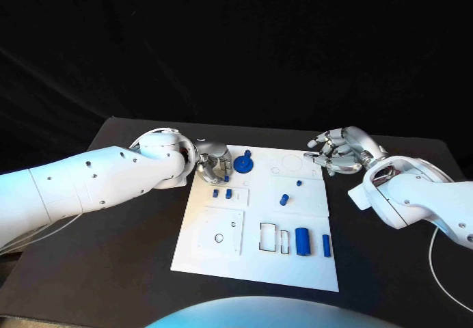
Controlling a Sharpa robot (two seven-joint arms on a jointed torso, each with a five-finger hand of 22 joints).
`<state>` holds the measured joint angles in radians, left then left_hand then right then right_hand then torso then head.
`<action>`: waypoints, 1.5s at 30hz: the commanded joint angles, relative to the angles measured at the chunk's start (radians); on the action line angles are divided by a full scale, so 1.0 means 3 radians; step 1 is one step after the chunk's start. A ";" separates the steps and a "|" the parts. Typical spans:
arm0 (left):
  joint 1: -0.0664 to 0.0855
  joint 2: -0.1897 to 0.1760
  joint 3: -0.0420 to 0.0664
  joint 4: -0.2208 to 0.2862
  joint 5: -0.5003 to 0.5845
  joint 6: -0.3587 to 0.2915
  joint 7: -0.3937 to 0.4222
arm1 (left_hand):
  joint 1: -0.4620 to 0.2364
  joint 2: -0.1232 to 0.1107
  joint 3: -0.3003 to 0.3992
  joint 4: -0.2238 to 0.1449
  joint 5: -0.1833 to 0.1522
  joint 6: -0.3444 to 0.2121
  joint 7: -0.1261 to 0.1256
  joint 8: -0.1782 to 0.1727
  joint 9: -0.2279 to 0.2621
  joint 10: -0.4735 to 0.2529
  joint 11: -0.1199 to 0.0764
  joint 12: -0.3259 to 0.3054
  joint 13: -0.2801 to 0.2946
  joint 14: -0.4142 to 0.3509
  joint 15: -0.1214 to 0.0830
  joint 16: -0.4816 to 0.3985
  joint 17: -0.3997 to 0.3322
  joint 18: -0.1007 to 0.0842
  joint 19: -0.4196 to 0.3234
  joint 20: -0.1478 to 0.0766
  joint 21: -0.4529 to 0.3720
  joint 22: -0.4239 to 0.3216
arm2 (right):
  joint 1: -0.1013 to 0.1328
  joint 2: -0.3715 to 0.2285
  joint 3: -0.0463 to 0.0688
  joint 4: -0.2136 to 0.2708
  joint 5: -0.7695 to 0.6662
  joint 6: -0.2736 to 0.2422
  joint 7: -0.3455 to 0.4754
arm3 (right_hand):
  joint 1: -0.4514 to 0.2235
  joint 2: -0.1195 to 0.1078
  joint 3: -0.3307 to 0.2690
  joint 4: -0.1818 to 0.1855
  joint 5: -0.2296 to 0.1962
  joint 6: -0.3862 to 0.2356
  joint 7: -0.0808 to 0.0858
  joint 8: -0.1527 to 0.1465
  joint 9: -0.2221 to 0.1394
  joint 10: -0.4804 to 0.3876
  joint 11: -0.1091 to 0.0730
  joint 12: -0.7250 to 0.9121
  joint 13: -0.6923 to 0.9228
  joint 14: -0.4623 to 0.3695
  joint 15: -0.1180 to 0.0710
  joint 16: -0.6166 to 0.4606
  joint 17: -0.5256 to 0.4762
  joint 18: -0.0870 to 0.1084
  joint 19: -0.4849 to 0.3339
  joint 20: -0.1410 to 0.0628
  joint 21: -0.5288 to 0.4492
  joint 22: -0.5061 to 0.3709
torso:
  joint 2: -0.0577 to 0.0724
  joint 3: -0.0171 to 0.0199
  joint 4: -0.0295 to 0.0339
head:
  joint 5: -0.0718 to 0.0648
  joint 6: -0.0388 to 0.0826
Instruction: Assemble the parts on the task board
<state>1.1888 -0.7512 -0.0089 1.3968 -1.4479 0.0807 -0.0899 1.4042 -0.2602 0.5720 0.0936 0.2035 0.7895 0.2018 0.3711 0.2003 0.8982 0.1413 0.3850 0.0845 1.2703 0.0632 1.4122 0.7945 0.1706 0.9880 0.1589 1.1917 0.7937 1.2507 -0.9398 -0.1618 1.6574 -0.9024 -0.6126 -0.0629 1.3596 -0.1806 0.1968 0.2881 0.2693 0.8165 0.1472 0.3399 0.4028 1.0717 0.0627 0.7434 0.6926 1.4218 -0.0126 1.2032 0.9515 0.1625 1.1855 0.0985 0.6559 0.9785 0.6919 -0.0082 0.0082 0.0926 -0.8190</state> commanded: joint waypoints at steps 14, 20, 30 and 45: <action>0.0007 -0.0247 0.0071 -0.0020 0.0391 -0.0253 0.0078 | 0.0147 0.0077 -0.0139 -0.0031 0.0036 -0.0019 0.0025 -0.0023 -0.0015 -0.0245 0.0044 0.0050 -0.0031 -0.0287 0.0048 -0.0128 -0.0554 0.0042 -0.0248 0.0051 -0.0177 -0.0301 | -0.0001 -0.0006 0.0001 -0.0109 -0.0746 0.0721 -0.0073 | 0.0459 -0.0326 0.0759 -0.0102 -0.0011 0.0275 0.0052 -0.0103 -0.0210 0.0132 0.0077 -0.1580 -0.1349 0.0195 0.0050 0.0304 0.0521 -0.0100 0.0372 0.0009 0.0667 0.0546 | -0.0006 0.0002 -0.0001 | -0.0040 0.0023; 0.0018 -0.0409 0.0095 0.0026 0.1664 -0.0681 0.0611 | 0.0207 0.0156 0.0174 -0.0072 0.0029 0.0146 0.0020 0.0036 -0.0006 -0.0083 0.0026 0.0151 -0.0043 -0.0719 0.0008 -0.0513 -0.1240 0.0049 -0.0418 0.0005 -0.0251 -0.0368 | -0.0001 0.0036 0.0001 -0.0130 -0.1530 0.1029 -0.0188 | 0.0439 -0.0366 0.0875 -0.0183 -0.0019 0.0382 0.0033 -0.0162 -0.0249 0.0190 0.0076 -0.1751 -0.1543 0.0222 0.0057 0.0416 0.0666 -0.0125 0.0417 0.0010 0.0875 0.0714 | -0.0003 0.0002 -0.0004 | -0.0120 0.0048; 0.0018 -0.0597 0.0095 0.0171 0.4071 -0.1156 0.1561 | 0.0050 0.0222 0.0117 -0.0099 0.0012 0.0155 0.0024 0.0053 -0.0002 0.0007 0.0018 0.0268 -0.0046 -0.1041 0.0028 -0.1127 -0.1619 0.0046 -0.0751 0.0034 -0.0568 -0.0529 | -0.0016 0.0169 0.0001 -0.0180 -0.2357 0.1187 -0.0453 | 0.0361 -0.0375 0.0837 -0.0232 -0.0023 0.0410 0.0037 -0.0218 -0.0277 0.0202 0.0088 -0.1852 -0.1665 0.0252 0.0069 0.0514 0.0793 -0.0162 0.0490 0.0015 0.1094 0.0871 | -0.0004 -0.0005 0.0002 | -0.0190 0.0058; 0.0000 -0.0630 0.0055 0.0282 0.4406 -0.1020 0.1660 | 0.0022 0.0266 0.0043 -0.0150 0.0016 0.0242 -0.0016 0.0084 0.0009 0.0201 -0.0021 0.0263 -0.0060 -0.1200 0.0025 -0.1379 -0.1761 0.0036 -0.0866 0.0043 -0.0811 -0.0665 | -0.0119 0.0357 0.0000 -0.0288 -0.2558 0.1271 -0.0553 | 0.0346 -0.0353 0.0870 -0.0247 -0.0016 0.0458 0.0036 -0.0228 -0.0284 0.0247 0.0086 -0.1875 -0.1717 0.0268 0.0070 0.0570 0.0864 -0.0183 0.0538 0.0019 0.1224 0.0961 | 0.0002 -0.0006 0.0006 | -0.0217 0.0046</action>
<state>1.1883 -0.9400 0.0070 1.4766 -0.1798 -0.2347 0.3712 1.4154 -0.1820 0.5917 0.0496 0.2077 0.8583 0.1946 0.3955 0.2034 0.9548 0.1322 0.4675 0.0674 0.9146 0.0717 1.0017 0.2670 0.1703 0.7342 0.1732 0.9516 0.5949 1.2167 -0.8348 -0.1616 1.5727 -1.6240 -0.2620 -0.2085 1.4696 -0.2878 0.4557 0.2162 0.2653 0.9480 0.1598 0.2765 0.3189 1.1398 0.0881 0.1848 0.1774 1.4685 0.0016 1.3707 1.2107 0.1202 1.3382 0.1038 1.0199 1.2668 0.6922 -0.0110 0.0094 0.0274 -0.8041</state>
